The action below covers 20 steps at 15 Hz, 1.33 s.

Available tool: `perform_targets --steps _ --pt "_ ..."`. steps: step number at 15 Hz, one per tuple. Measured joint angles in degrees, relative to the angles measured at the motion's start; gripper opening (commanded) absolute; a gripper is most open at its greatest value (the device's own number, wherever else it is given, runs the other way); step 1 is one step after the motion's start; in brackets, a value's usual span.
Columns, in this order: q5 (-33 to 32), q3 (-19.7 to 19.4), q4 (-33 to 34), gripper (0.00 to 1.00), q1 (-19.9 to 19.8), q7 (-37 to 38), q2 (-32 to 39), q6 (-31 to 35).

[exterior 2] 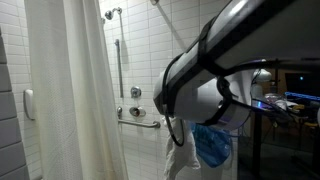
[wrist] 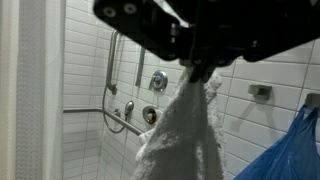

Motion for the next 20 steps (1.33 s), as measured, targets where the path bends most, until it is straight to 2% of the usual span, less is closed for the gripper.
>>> perform_targets --steps 12,20 --pt "0.0 -0.1 -0.3 0.01 -0.1 0.5 0.0 0.0" --pt "2.1 -4.6 -1.3 0.01 -2.1 1.2 -0.1 -0.1"
